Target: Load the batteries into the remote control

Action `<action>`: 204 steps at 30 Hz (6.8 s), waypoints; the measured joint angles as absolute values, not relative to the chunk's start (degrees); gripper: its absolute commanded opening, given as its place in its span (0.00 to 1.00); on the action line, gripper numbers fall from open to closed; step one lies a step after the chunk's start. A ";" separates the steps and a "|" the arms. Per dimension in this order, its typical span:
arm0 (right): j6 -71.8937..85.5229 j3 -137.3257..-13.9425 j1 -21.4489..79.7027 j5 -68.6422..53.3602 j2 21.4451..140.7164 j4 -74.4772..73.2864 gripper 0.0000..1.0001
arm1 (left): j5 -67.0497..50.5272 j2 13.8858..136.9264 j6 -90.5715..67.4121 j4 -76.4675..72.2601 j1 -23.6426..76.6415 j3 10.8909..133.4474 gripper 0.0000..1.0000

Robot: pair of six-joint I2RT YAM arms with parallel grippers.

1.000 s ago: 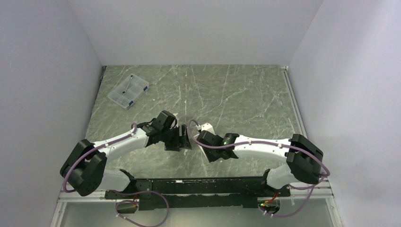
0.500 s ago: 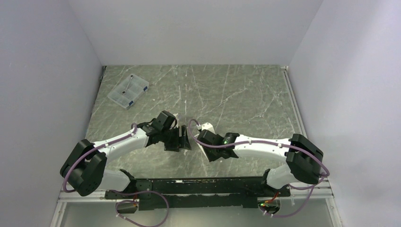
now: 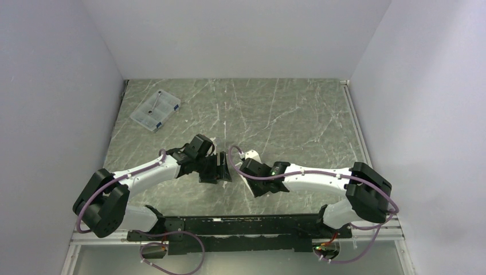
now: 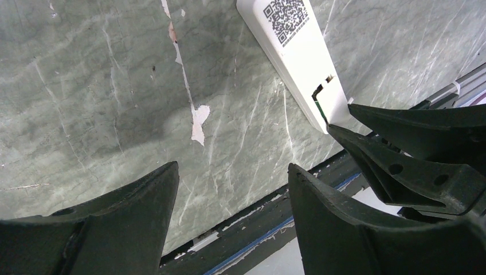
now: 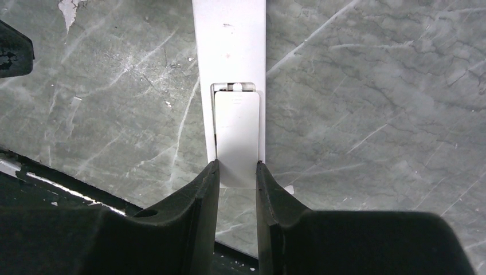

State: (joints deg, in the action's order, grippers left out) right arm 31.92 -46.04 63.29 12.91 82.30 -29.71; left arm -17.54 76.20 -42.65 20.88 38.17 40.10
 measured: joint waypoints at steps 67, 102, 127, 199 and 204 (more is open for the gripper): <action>32.10 -48.21 61.73 15.05 77.69 -31.44 0.18 | -17.50 76.42 -42.65 20.86 38.17 40.10 0.75; 31.03 -48.90 58.63 10.41 85.14 -29.23 0.02 | -17.19 76.77 -42.46 20.88 38.17 40.10 0.75; 31.79 -49.78 58.63 11.31 78.02 -31.55 0.13 | -15.86 78.81 -41.39 21.54 38.15 41.39 0.75; 44.73 -32.82 58.63 4.05 63.42 -29.87 0.21 | -17.98 95.18 -24.95 6.02 40.38 49.43 0.33; 44.84 -32.82 58.63 4.69 63.13 -30.22 0.24 | -17.08 92.47 -25.41 7.22 41.74 47.53 0.33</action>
